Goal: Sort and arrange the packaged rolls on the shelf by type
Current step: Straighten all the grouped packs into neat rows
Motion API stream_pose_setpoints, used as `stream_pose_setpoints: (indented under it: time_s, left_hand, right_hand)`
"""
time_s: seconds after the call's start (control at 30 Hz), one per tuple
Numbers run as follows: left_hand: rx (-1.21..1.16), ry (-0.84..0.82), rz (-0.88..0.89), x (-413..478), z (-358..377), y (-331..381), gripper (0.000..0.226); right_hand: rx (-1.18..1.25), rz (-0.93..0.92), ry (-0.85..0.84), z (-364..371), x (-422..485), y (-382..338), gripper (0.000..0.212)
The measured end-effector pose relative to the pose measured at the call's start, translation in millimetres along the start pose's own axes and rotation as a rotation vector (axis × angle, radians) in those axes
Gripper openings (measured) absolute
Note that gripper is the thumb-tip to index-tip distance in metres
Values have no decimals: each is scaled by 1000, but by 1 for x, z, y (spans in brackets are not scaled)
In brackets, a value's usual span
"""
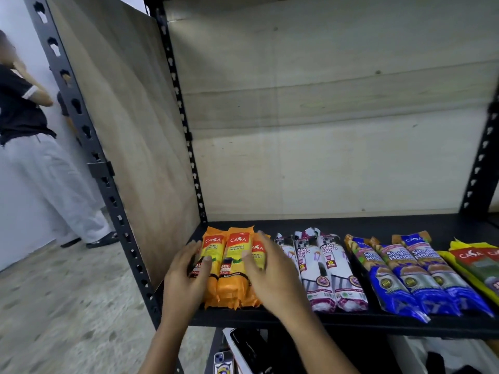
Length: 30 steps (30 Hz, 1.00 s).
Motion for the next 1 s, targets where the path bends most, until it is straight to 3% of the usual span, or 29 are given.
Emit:
stream_pose_setpoints:
  time_s: [0.1, 0.3, 0.43, 0.6, 1.0]
  left_hand:
    - [-5, 82, 189, -31, 17, 58, 30]
    - [-175, -147, 209, -64, 105, 99, 36]
    - [-153, -227, 216, -68, 135, 96, 39]
    - [-32, -356, 188, -70, 163, 88, 59]
    - [-7, -410, 139, -76, 176, 79, 38]
  right_hand:
    - [-132, 45, 182, -72, -16, 30, 47]
    - [-154, 105, 266, -110, -43, 76, 35]
    - [-180, 117, 205, -108, -48, 94, 42]
    - [-211, 174, 66, -92, -49, 113, 55]
    - [-173, 197, 49, -78, -51, 117, 50]
Point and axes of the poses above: each hand's wrist, its own x-axis towards the middle knuckle, its own z-axis out of the palm, y = z × x, the point moved 10 cm from there along x, towards the middle knuckle, and after that the axes turned 5 degrees about -y, right-handed, at the moved point
